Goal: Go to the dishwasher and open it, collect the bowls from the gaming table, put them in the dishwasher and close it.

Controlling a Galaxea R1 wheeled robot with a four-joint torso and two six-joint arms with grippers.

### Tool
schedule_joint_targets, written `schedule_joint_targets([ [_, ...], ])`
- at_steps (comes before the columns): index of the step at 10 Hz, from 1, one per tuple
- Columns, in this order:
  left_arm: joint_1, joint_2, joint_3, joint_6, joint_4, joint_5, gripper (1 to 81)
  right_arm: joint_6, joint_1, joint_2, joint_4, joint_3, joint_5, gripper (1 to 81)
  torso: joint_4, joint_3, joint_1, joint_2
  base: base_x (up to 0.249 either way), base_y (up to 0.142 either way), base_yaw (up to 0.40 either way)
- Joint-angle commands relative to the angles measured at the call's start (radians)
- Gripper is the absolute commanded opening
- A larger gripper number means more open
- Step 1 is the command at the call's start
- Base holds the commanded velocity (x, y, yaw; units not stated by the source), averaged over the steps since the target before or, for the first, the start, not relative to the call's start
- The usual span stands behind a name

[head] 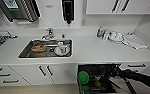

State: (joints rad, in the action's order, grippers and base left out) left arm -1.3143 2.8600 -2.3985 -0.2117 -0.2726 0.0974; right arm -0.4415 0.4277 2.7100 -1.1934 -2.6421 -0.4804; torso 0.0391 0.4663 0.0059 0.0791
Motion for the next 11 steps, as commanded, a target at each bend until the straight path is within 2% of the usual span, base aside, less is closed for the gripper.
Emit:
schedule_joint_targets([
  [1, 0.013, -0.004, 0.005, 0.002, 0.007, 0.036, 81.1, -0.006, -0.152, -0.039, -0.035, -0.001, -0.099, 81.1, 0.0, 0.0, 0.0, 0.0, 0.0, 0.0, 0.0],
  [3, 0.013, -0.002, -0.019, -0.002, 0.01, 0.025, 81.1, -0.002, -0.135, -0.089, -0.008, -0.008, -0.253, 81.1, 0.0, 0.0, 0.0, 0.0, 0.0, 0.0, 0.0],
  [4, 0.011, 0.001, -0.036, -0.001, 0.01, 0.013, 81.1, -0.002, -0.084, -0.138, 0.012, -0.013, -0.321, 81.1, 0.0, 0.0, 0.0, 0.0, 0.0, 0.0, 0.0],
  [7, 0.013, 0.027, -0.12, -0.002, 0.01, -0.016, 81.1, -0.013, 0.021, -0.26, 0.008, -0.011, -0.406, 81.1, 0.0, 0.0, 0.0, 0.0, 0.0, 0.0, 0.0],
  [9, 0.013, 0.049, -0.169, -0.002, 0.009, -0.018, 81.1, -0.056, 0.064, -0.313, 0.003, -0.016, -0.486, 81.1, 0.0, 0.0, 0.0, 0.0, 0.0, 0.0, 0.0],
  [11, 0.013, 0.059, -0.177, -0.002, 0.009, -0.038, 81.1, -0.082, 0.112, -0.335, 0.002, -0.025, -0.494, 81.1, 0.0, 0.0, 0.0, 0.0, 0.0, 0.0, 0.0],
])
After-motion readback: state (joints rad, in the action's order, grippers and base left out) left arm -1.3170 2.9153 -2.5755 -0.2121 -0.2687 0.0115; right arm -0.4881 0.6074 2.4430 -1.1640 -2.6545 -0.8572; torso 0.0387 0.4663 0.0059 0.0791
